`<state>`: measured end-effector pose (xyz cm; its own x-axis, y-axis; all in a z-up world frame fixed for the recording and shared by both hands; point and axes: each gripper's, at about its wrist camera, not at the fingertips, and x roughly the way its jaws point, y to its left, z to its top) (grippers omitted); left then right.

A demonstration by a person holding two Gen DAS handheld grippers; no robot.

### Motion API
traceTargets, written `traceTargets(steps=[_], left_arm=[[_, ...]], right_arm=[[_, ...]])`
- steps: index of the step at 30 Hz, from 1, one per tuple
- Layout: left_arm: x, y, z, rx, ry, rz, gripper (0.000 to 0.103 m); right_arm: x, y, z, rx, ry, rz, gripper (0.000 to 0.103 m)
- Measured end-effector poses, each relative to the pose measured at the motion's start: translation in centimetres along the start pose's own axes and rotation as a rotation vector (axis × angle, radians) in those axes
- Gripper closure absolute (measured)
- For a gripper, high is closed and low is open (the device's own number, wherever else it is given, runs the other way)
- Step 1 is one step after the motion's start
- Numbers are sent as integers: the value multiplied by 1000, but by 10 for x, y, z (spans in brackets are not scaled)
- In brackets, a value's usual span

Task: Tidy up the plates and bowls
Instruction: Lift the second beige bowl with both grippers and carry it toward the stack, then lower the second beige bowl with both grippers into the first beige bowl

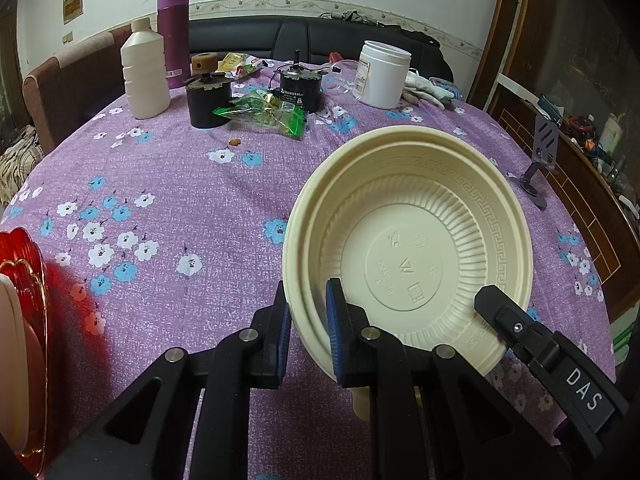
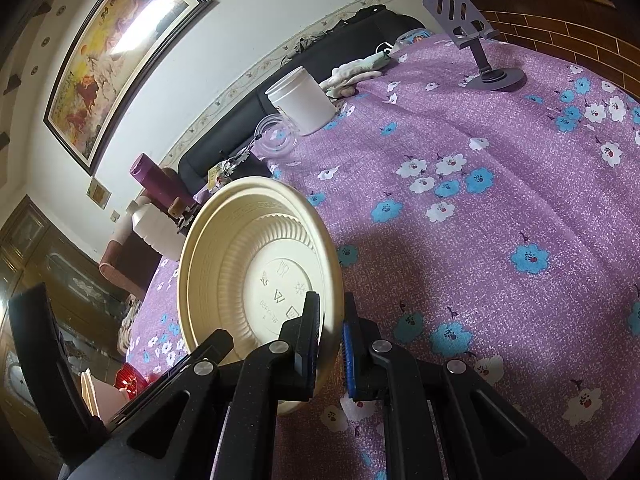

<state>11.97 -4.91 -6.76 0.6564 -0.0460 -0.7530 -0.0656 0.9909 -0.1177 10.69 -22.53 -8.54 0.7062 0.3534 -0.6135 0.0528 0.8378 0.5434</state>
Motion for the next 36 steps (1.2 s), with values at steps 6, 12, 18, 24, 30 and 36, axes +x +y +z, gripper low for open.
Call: traceTargets(steps=[6, 12, 18, 24, 30, 36], left_arm=[[-3, -2, 0, 4, -10, 14, 88], [-26, -2, 1, 16, -47, 29, 88], [-56, 11, -3, 6, -68, 40, 88], [-90, 32, -11, -19, -100, 61, 87], [-120, 60, -15, -58, -126, 86, 86], [-144, 94, -20, -103, -143, 121, 86]], right_arm=[[-2, 1, 0, -2, -7, 3, 93], [-18, 12, 1, -12, -14, 13, 93], [-38, 33, -7, -52, -8, 24, 93], [-61, 63, -18, -116, -9, 54, 93], [-78, 101, -29, -203, -3, 93, 93], [-85, 145, -43, -275, 32, 150, 93]])
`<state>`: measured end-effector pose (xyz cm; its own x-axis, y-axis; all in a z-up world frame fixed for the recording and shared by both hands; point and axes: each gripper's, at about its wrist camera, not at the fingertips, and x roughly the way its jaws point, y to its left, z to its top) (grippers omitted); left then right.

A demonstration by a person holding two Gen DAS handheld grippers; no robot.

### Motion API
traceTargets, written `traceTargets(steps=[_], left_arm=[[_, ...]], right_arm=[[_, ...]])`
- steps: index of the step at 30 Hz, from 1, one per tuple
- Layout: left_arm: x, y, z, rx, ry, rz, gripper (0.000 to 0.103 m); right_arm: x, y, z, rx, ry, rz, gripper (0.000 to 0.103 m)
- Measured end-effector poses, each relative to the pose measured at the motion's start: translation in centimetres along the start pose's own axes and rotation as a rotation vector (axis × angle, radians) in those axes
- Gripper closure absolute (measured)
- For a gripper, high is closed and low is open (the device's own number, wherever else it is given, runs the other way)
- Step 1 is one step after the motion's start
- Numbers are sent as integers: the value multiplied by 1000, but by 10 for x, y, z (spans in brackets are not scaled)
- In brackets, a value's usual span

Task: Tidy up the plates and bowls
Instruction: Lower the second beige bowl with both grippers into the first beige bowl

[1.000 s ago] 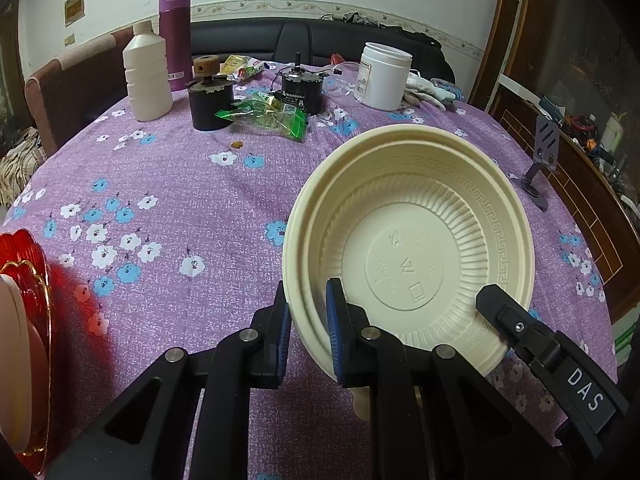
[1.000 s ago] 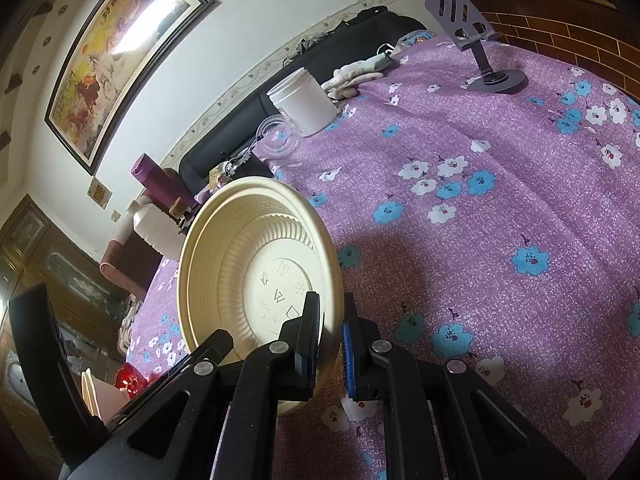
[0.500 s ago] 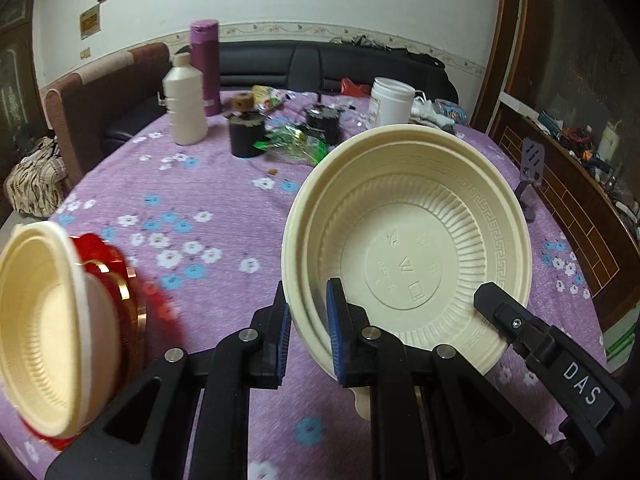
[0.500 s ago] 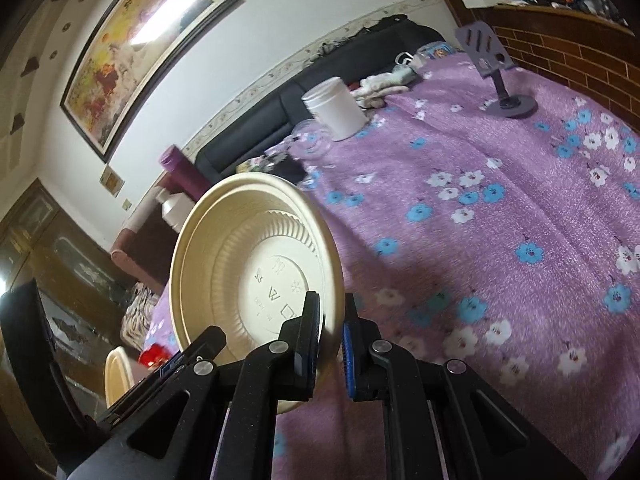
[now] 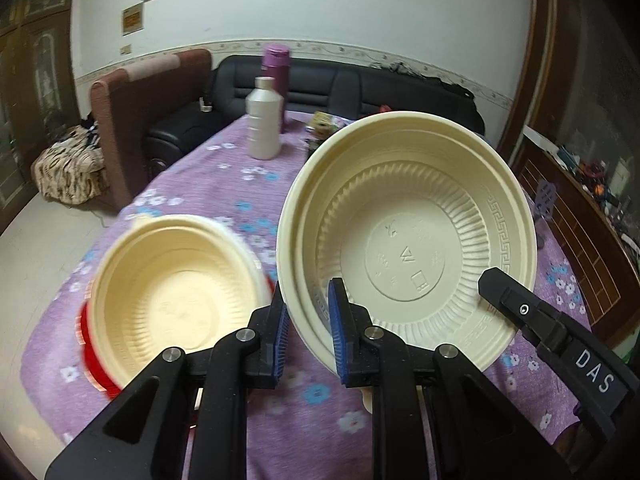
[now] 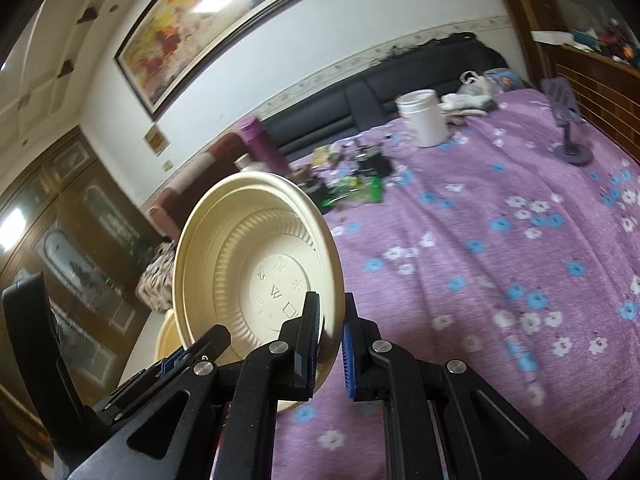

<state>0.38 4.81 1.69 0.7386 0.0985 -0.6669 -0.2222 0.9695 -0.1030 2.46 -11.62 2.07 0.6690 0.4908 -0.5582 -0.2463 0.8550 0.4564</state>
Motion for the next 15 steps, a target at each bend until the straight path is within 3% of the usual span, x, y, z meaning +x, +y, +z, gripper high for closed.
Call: traceTargets(steps=[9, 15], left_arm=[[-27, 59, -1, -78, -32, 62, 85], [-27, 90, -9, -115, -11, 102, 85]], right_arm=[[8, 61, -10, -92, 67, 101, 93], [20, 92, -21, -156, 133, 140, 93]])
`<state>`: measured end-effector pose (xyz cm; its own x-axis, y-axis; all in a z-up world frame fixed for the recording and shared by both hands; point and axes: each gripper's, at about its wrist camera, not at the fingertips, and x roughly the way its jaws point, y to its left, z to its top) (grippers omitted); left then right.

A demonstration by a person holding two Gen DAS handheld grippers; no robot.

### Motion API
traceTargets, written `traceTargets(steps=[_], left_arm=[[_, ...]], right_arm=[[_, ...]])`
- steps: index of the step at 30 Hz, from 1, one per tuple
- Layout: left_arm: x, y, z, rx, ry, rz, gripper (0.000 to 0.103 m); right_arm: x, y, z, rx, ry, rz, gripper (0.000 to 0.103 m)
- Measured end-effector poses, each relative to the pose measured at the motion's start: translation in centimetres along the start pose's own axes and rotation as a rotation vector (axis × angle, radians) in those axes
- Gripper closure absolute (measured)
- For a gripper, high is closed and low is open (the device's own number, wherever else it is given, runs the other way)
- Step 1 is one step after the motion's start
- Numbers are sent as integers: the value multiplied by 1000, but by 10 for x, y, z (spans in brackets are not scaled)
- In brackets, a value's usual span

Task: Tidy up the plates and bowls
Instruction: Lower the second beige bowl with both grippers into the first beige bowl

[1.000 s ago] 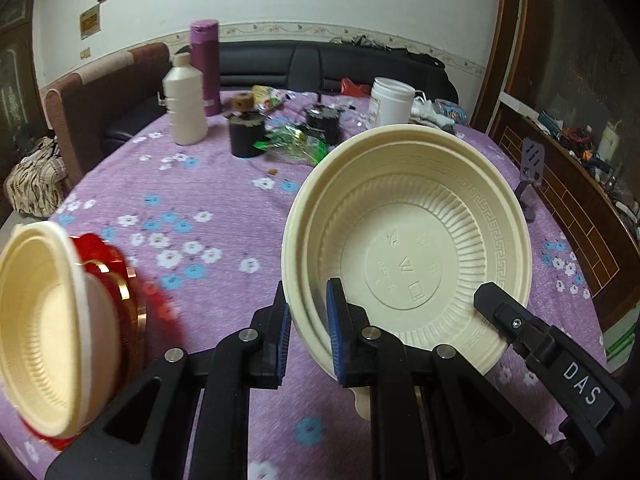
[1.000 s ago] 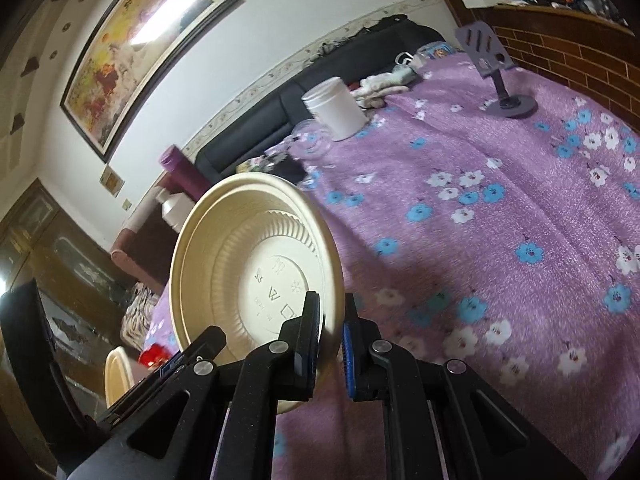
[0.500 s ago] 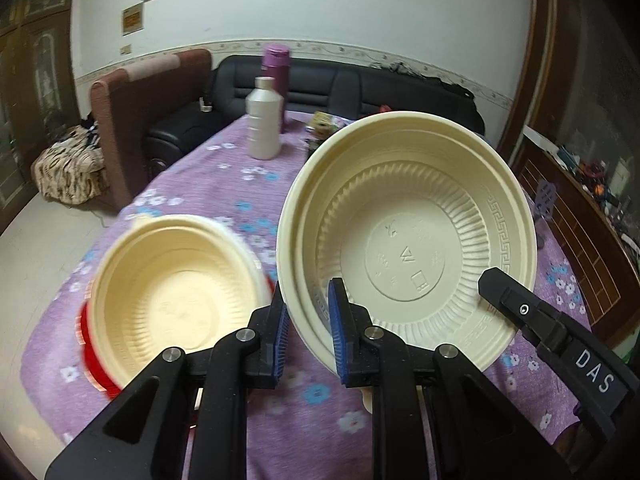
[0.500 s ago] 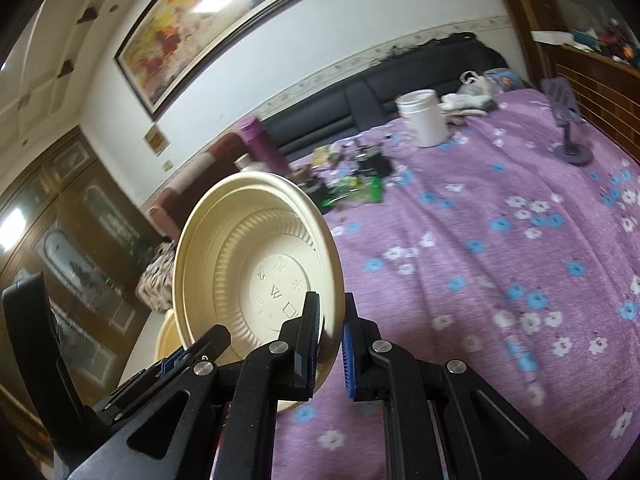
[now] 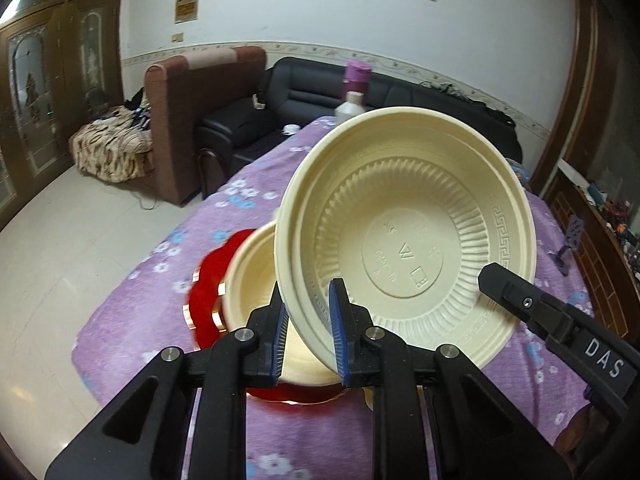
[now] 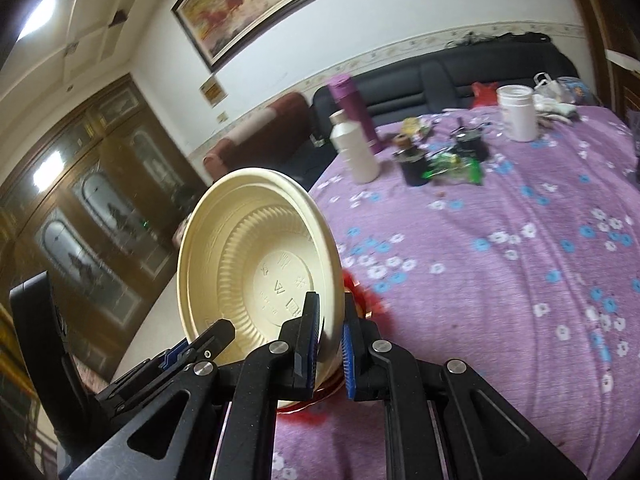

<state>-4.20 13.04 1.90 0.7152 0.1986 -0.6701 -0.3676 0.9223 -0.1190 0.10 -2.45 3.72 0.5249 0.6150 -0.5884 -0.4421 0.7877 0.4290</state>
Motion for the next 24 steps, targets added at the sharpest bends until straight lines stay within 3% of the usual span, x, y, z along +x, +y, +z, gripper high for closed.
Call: traceTargets(steps=[10, 24], left_arm=[[18, 24, -11, -36, 63, 37, 85], [30, 37, -14, -40, 118, 53, 84]], right_arm=[[38, 18, -10, -40, 111, 13, 93], [63, 18, -10, -47, 190, 7, 93]])
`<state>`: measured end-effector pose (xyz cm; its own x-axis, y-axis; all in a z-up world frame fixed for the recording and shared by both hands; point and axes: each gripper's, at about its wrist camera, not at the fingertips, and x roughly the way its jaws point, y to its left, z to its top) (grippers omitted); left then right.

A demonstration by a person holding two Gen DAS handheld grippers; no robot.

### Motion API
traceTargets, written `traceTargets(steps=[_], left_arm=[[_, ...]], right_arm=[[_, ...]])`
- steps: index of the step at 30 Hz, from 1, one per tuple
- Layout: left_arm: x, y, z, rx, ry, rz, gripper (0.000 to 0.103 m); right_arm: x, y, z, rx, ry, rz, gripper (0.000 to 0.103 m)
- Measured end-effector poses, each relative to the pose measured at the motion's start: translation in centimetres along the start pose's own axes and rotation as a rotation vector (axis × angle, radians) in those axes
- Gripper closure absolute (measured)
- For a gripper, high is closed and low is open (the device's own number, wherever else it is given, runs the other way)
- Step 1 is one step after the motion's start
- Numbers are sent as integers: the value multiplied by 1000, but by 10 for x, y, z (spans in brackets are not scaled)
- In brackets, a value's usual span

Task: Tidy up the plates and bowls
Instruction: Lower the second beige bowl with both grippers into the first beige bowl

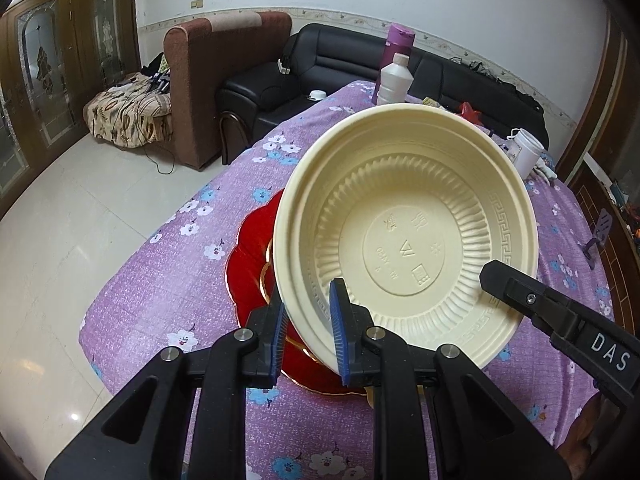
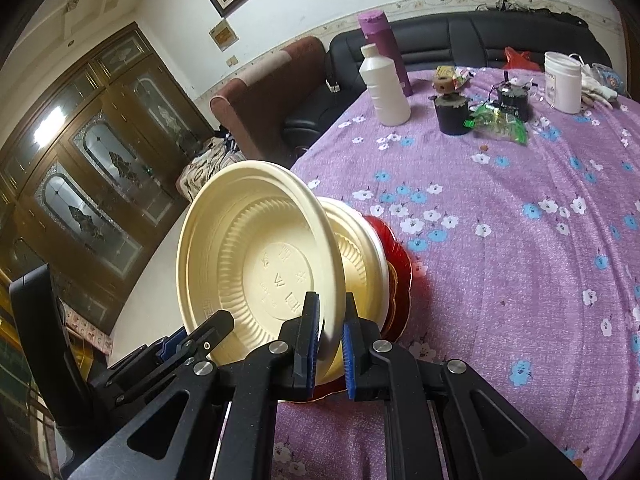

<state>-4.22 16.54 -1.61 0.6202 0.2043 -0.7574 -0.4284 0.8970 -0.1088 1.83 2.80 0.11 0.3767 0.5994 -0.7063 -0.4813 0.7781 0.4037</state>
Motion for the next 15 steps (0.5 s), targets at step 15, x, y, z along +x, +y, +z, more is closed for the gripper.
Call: traceTargets(steps=[15], left_arm=[[15, 3, 3, -9, 46, 33, 84]], right_arm=[[11, 6, 6, -68, 3, -120, 81]])
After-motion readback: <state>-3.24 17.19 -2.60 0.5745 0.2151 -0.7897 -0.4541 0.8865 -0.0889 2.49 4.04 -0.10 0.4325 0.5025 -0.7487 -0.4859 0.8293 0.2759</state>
